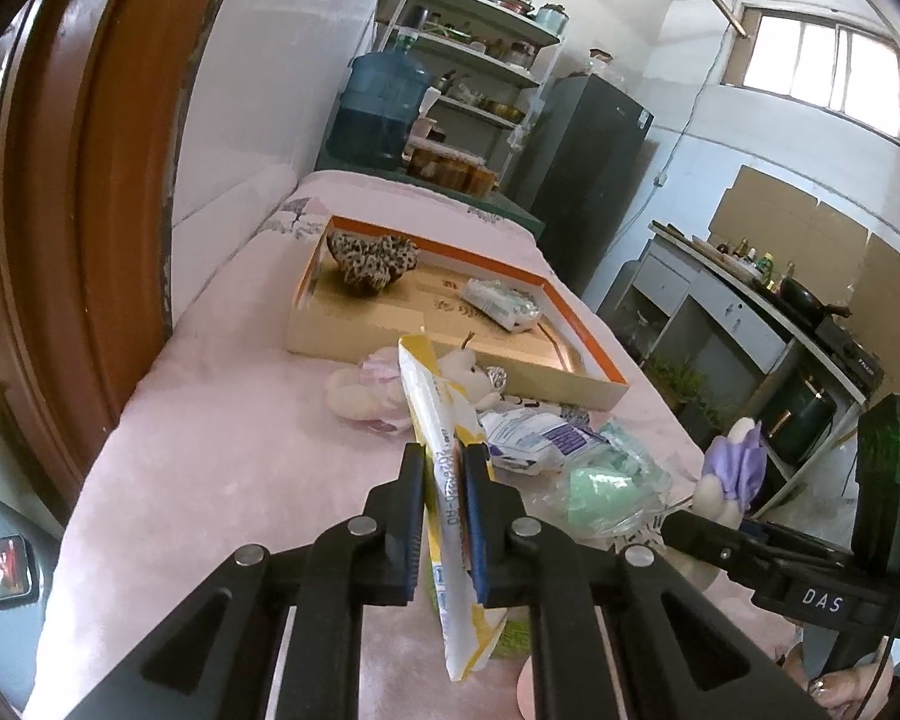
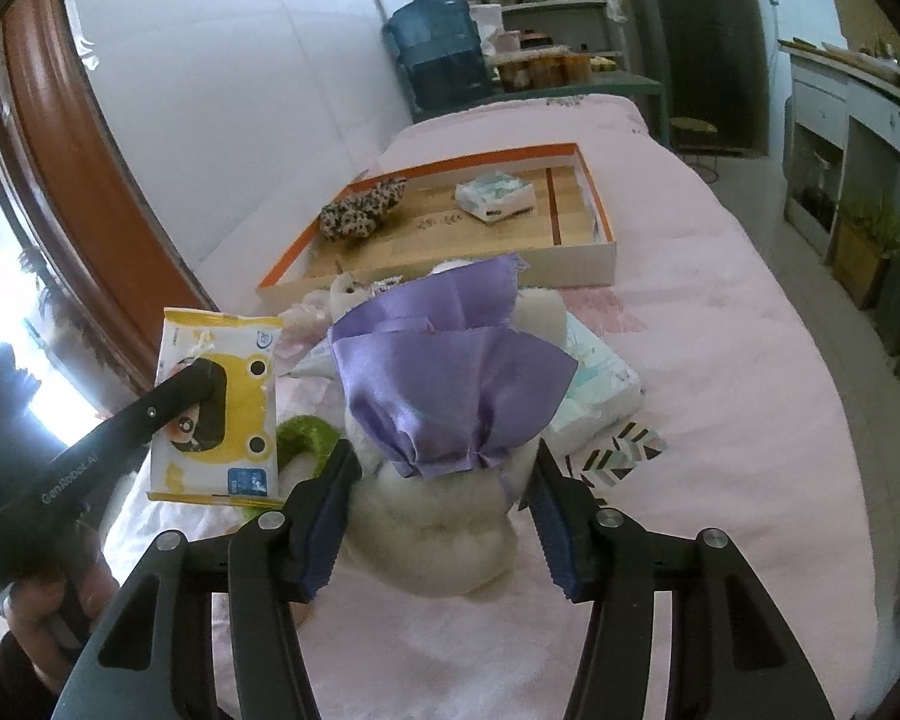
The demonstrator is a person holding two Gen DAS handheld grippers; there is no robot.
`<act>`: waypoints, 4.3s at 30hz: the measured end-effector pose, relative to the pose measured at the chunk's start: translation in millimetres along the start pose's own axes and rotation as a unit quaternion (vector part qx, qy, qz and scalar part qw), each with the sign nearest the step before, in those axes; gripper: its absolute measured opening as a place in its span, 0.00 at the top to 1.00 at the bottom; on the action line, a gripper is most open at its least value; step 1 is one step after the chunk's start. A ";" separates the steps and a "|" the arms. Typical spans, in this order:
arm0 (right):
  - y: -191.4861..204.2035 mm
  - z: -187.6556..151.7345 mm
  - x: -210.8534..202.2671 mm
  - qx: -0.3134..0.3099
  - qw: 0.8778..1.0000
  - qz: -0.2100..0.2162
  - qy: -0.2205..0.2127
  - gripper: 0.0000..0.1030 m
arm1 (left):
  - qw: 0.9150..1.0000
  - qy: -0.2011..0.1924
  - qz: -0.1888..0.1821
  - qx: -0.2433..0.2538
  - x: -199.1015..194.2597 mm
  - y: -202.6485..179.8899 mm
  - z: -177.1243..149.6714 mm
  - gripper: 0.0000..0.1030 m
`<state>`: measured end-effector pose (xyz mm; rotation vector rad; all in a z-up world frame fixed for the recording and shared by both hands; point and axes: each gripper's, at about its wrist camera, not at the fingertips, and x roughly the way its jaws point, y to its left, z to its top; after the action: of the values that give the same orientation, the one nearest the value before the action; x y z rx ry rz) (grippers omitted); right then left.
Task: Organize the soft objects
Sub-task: 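Grasp the yellow wipes pack with the left gripper while the right gripper grasps the bunny, then carry the wipes pack and bunny over the box lid with both grippers, then lower both items into the box lid and open both grippers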
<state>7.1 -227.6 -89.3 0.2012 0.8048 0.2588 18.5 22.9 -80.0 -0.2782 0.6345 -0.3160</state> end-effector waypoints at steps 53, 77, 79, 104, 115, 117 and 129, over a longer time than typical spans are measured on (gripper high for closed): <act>28.8 104.5 -6.9 -0.078 0.994 0.007 -0.081 0.45 | 0.995 -0.076 0.004 0.072 0.7 -60.0 97.7 0.88; 15.6 136.9 21.6 -0.075 0.994 0.003 -0.077 0.45 | 0.995 -0.067 0.018 0.070 49.7 -57.7 134.2 0.88; 10.9 141.0 26.6 -0.074 0.994 0.003 -0.075 0.45 | 0.995 -0.064 0.019 0.068 54.4 -56.7 135.7 0.88; -23.8 171.4 98.0 -0.055 0.998 -0.012 -0.032 0.45 | 0.999 0.002 0.023 0.031 128.1 -33.6 142.8 0.88; -38.7 170.8 129.3 -0.050 0.998 -0.025 -0.001 0.45 | 0.999 0.039 0.016 0.005 157.8 -18.9 134.6 0.88; -40.9 170.8 133.2 -0.050 0.998 -0.026 0.002 0.45 | 0.999 0.042 0.015 0.003 161.5 -17.0 133.5 0.88; -51.3 166.3 156.6 -0.045 0.998 -0.035 0.030 0.45 | 0.997 0.069 0.021 0.001 185.2 -12.5 126.4 0.88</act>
<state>240.5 -241.9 -97.7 0.0810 0.8564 0.2353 234.8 -37.4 -76.8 -0.2413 0.7753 -0.2971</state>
